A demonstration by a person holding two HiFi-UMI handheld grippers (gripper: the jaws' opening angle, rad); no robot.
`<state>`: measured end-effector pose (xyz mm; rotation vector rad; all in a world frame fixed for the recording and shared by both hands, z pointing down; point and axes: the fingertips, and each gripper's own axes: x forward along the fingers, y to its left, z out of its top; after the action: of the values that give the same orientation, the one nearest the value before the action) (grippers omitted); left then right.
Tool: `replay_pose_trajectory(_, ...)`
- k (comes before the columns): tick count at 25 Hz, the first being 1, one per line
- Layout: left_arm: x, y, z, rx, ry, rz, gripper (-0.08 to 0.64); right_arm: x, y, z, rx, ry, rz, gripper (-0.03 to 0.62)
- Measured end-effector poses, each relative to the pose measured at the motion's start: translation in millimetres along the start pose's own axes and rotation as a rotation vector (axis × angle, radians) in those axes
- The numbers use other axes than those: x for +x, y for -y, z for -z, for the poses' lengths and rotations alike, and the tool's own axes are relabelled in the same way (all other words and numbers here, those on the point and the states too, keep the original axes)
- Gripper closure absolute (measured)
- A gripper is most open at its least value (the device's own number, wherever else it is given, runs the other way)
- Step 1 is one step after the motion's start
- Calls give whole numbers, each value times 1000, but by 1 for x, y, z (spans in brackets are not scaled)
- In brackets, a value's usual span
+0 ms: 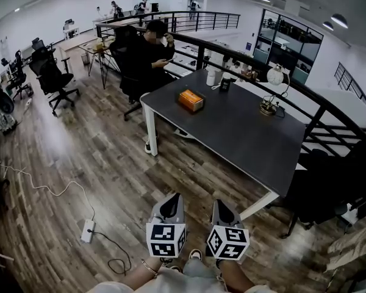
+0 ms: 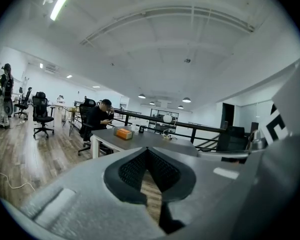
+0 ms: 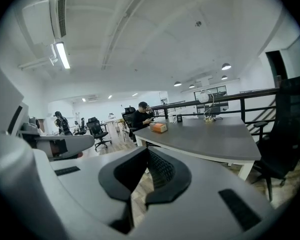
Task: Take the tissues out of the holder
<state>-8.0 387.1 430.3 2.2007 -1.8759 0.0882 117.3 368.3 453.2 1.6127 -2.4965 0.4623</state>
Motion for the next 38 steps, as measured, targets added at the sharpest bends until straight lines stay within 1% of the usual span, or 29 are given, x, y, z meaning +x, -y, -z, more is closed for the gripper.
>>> replay_pose_trajectory(5,22,-8,3,-1,-13,-11,572,23,8,1,6,-12,-3,584)
replay_pose_trajectory(9,45,-13,-4,8,-1,-24,572,51,16,-3,5,-23,-14,584)
replay_pose_trajectory(14,88,-20,-19,3,15,-48,572,94,29,-29,-10,-12,-37,584)
replay_pose_trajectory(19,137,-22,-39,1,30,-72,572,138,53,-50,-24,-31,-61,584)
replay_pose_trajectory(25,183,-27,-59,8,46,-107,572,183,80,-70,-25,-45,-80,584)
replay_pose_trajectory(32,226,-34,-63,15,29,-137,572,225,93,-85,-29,-49,-118,584)
replay_pose_trajectory(38,259,-39,-62,11,13,-152,572,255,110,-86,-27,-72,-130,584)
